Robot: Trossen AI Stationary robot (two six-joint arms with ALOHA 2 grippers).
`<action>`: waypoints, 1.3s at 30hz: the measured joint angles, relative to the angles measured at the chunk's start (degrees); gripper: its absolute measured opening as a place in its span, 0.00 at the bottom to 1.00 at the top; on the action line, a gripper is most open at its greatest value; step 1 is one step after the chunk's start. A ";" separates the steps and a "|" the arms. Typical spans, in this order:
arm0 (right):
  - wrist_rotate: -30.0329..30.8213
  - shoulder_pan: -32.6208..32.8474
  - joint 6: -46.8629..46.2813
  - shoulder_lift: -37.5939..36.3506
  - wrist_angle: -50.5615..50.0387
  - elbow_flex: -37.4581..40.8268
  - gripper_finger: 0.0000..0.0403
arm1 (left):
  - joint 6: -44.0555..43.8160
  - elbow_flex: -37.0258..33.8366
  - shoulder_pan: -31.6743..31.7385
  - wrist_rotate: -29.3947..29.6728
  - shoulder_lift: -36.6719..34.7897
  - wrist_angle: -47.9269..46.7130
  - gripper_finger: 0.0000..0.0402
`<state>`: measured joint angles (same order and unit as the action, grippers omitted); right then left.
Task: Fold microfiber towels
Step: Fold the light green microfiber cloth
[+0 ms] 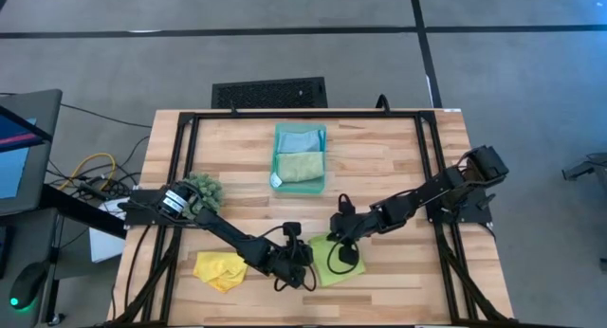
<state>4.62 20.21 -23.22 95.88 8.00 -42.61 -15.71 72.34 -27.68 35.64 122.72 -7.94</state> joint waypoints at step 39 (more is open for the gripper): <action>1.46 0.02 2.69 0.00 -1.15 0.00 0.12 | 2.87 -0.15 -2.18 2.29 -4.80 7.13 0.06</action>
<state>6.09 20.23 -20.53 95.88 6.85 -42.61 -12.84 72.18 -29.87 37.93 117.92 -0.82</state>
